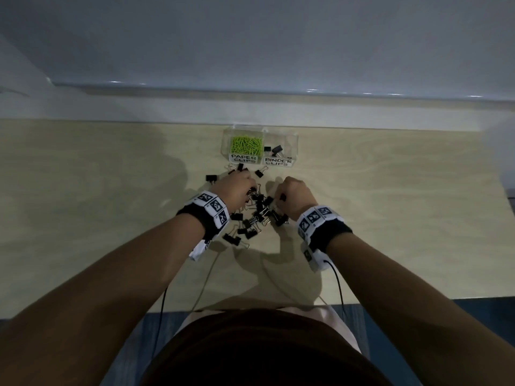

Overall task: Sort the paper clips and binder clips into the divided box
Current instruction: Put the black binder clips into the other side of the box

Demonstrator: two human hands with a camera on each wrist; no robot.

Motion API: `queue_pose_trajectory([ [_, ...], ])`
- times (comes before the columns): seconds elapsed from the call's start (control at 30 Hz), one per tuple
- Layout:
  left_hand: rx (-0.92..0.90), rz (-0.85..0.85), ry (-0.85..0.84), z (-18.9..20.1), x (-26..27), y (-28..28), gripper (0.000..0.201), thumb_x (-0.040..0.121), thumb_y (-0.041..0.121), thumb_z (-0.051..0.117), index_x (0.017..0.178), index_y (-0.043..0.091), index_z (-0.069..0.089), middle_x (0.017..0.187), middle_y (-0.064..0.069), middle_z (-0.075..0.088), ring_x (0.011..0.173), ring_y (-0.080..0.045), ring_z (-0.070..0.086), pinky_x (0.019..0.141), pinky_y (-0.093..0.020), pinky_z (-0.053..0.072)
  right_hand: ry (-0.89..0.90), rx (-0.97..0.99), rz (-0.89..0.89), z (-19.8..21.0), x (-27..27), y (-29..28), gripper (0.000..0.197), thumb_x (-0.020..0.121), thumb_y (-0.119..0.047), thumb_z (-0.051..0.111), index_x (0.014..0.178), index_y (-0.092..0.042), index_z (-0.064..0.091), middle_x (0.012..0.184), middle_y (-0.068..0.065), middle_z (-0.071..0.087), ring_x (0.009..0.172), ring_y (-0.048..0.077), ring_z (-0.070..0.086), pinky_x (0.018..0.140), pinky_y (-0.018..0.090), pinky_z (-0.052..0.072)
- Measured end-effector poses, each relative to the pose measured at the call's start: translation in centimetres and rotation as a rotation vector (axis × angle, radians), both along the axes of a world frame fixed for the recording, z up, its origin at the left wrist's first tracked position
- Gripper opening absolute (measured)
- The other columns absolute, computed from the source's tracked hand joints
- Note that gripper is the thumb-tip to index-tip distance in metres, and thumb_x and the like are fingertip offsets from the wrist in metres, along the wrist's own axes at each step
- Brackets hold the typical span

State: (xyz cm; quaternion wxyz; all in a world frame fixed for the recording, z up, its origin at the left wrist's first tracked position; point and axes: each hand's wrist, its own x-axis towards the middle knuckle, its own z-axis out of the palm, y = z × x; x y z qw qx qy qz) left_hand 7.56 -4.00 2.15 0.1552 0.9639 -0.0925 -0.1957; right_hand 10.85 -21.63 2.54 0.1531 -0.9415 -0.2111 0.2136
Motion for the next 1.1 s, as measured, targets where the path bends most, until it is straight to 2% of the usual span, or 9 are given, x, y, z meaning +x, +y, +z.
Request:
queue_pose_trajectory([
  [0.1, -0.040, 0.035, -0.035, -0.3, -0.4, 0.4, 0.037, 0.085, 0.012, 0.060, 0.122, 0.011, 0.057, 0.116, -0.009, 0.054, 0.107, -0.026, 0.051, 0.092, -0.036, 0.044, 0.058, 0.194, -0.201, 0.9, 0.6, -1.2, 0.008, 0.078, -0.005, 0.067, 0.079, -0.013, 0.067, 0.086, 0.001, 0.060, 0.078, 0.013, 0.058, 0.068, 0.017, 0.047],
  [0.17, -0.096, 0.087, -0.069, -0.4, -0.9, 0.8, 0.036, 0.085, 0.017, 0.060, 0.121, 0.013, 0.057, 0.115, -0.008, 0.055, 0.104, -0.023, 0.052, 0.091, -0.038, 0.047, 0.065, 0.283, -0.243, 1.5, 0.7, -2.3, 0.010, 0.075, -0.005, 0.070, 0.077, -0.014, 0.067, 0.083, 0.001, 0.061, 0.076, 0.014, 0.059, 0.070, 0.023, 0.052],
  [0.33, -0.178, 0.124, -0.092, -0.1, -2.6, 0.6, 0.038, 0.088, 0.026, 0.055, 0.126, 0.021, 0.052, 0.118, -0.002, 0.051, 0.091, -0.016, 0.056, 0.078, -0.029, 0.049, 0.006, 0.273, -0.089, 0.5, -1.4, -4.1, 0.008, 0.076, -0.006, 0.068, 0.081, -0.013, 0.069, 0.084, 0.002, 0.060, 0.073, 0.016, 0.059, 0.071, 0.028, 0.055],
  [0.43, -0.202, 0.068, -0.065, -0.4, -3.7, -0.7, 0.041, 0.091, 0.024, 0.051, 0.132, 0.023, 0.047, 0.109, 0.000, 0.047, 0.077, -0.009, 0.048, 0.066, -0.020, 0.042, -0.046, 0.239, 0.005, -1.0, -3.1, -4.4, 0.010, 0.081, -0.009, 0.066, 0.089, -0.012, 0.071, 0.090, 0.006, 0.061, 0.074, 0.019, 0.058, 0.073, 0.032, 0.055],
  [0.53, -0.199, 0.039, -0.062, -1.1, -4.9, -2.2, 0.042, 0.092, 0.022, 0.050, 0.134, 0.023, 0.046, 0.107, -0.002, 0.044, 0.088, -0.014, 0.045, 0.074, -0.028, 0.046, -0.047, 0.212, 0.034, -2.1, -4.7, -4.5, 0.023, 0.084, -0.015, 0.063, 0.106, -0.016, 0.068, 0.104, 0.011, 0.059, 0.091, 0.028, 0.055, 0.084, 0.038, 0.051],
  [0.63, -0.126, 0.069, -0.062, -1.7, -5.7, -3.5, 0.043, 0.091, 0.026, 0.051, 0.133, 0.022, 0.046, 0.115, -0.004, 0.042, 0.102, -0.023, 0.043, 0.081, -0.036, 0.049, -0.006, 0.130, 0.024, -2.1, -5.8, -4.1, 0.050, 0.080, -0.031, 0.068, 0.127, -0.024, 0.055, 0.124, 0.011, 0.050, 0.108, 0.032, 0.045, 0.094, 0.042, 0.043],
  [0.73, -0.037, 0.085, -0.049, -1.9, -5.8, -4.3, 0.048, 0.088, 0.031, 0.058, 0.132, 0.018, 0.046, 0.122, -0.006, 0.041, 0.109, -0.026, 0.043, 0.087, -0.037, 0.048, 0.000, 0.033, 0.051, -1.9, -6.1, -3.3, 0.060, 0.077, -0.032, 0.070, 0.132, -0.027, 0.048, 0.130, 0.011, 0.043, 0.112, 0.034, 0.038, 0.097, 0.044, 0.040],
  [0.93, -0.088, 0.131, -0.045, -1.5, -4.9, -4.6, 0.027, 0.090, 0.016, 0.052, 0.115, 0.009, 0.058, 0.114, -0.008, 0.052, 0.096, -0.028, 0.058, 0.081, -0.037, 0.050, -0.032, 0.101, 0.033, -1.2, -5.7, -2.6, 0.041, 0.082, -0.020, 0.063, 0.123, -0.024, 0.059, 0.115, 0.010, 0.055, 0.099, 0.033, 0.047, 0.089, 0.039, 0.042],
  [1.1, -0.194, 0.249, -0.056, -0.6, -4.2, -3.8, 0.020, 0.088, 0.014, 0.057, 0.105, 0.007, 0.066, 0.100, -0.010, 0.065, 0.092, -0.026, 0.062, 0.082, -0.036, 0.052, -0.070, 0.272, -0.149, -1.2, -4.8, -3.2, 0.011, 0.077, -0.015, 0.068, 0.085, -0.015, 0.074, 0.083, 0.011, 0.069, 0.074, 0.028, 0.063, 0.071, 0.039, 0.054],
])
